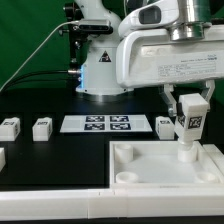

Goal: Assemble one leg

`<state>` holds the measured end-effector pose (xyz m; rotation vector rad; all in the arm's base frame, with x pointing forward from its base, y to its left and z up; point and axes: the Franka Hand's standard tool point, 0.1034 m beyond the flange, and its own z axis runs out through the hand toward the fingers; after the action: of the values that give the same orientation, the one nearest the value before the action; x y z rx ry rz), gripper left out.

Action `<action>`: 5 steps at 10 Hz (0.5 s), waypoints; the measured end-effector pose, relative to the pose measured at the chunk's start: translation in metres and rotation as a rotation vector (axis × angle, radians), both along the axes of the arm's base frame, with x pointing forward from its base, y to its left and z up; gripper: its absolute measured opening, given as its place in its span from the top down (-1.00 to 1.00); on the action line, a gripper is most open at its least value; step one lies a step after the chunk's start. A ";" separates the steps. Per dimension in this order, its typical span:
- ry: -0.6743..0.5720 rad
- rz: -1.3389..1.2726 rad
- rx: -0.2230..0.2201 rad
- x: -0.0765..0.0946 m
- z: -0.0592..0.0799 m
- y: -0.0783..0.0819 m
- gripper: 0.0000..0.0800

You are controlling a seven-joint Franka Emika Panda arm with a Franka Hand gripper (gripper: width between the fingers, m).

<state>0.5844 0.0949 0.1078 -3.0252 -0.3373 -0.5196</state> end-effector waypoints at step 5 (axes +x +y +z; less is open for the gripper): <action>-0.178 0.014 -0.007 0.008 0.000 -0.010 0.26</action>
Offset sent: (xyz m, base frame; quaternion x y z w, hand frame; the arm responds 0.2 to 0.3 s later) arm 0.0000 0.0000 0.0000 0.0000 0.0000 0.0000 1.0000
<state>0.5923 0.0848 0.1078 -2.9874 -0.3684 -0.7900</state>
